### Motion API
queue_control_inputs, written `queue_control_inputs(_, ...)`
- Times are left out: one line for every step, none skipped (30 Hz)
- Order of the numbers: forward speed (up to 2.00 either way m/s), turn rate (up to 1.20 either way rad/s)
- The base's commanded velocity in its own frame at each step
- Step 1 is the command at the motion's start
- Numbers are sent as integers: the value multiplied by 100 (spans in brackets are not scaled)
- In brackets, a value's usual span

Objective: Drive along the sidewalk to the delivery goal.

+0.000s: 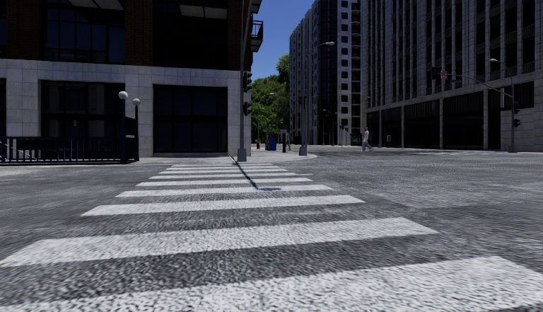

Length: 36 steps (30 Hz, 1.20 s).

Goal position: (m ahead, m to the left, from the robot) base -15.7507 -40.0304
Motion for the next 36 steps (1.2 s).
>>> queue_control_inputs(0, 0)
queue_control_inputs(0, 0)
queue_control_inputs(0, 0)
queue_control_inputs(0, 0)
queue_control_inputs(0, 0)
queue_control_inputs(0, 0)
queue_control_inputs(0, 0)
queue_control_inputs(0, 0)
queue_control_inputs(0, 0)
queue_control_inputs(0, 0)
queue_control_inputs(0, 0)
queue_control_inputs(0, 0)
queue_control_inputs(0, 0)
queue_control_inputs(0, 0)
queue_control_inputs(0, 0)
queue_control_inputs(0, 0)
queue_control_inputs(0, 0)
queue_control_inputs(0, 0)
queue_control_inputs(0, 0)
queue_control_inputs(0, 0)
queue_control_inputs(0, 0)
queue_control_inputs(0, 0)
queue_control_inputs(0, 0)
queue_control_inputs(0, 0)
queue_control_inputs(0, 0)
queue_control_inputs(0, 0)
queue_control_inputs(0, 0)
queue_control_inputs(0, 0)
queue_control_inputs(0, 0)
queue_control_inputs(0, 0)
queue_control_inputs(0, -26)
queue_control_inputs(0, -44)
queue_control_inputs(0, -95)
queue_control_inputs(0, -95)
queue_control_inputs(0, -120)
queue_control_inputs(0, -120)
